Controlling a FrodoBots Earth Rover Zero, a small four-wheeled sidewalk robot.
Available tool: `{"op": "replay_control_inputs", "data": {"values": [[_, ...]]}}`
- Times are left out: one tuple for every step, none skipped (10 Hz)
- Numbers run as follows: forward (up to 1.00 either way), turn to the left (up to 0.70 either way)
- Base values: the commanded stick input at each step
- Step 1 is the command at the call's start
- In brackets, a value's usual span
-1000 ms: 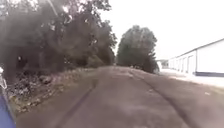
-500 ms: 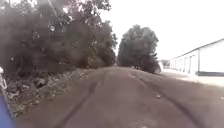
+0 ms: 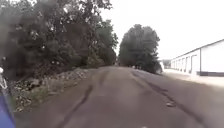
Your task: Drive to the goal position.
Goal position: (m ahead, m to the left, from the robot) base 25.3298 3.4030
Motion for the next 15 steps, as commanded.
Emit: {"op": "replay_control_inputs", "data": {"values": [[0.70,-0.01],[0.70,-0.01],[0.70,-0.01],[0.70,-0.01],[0.70,-0.01],[0.70,-0.01],[0.70,-0.01],[0.70,-0.01],[0.70,-0.01],[0.70,-0.01],[0.70,-0.01],[0.70,-0.01],[0.70,-0.01],[0.70,-0.01],[0.70,-0.01]]}}
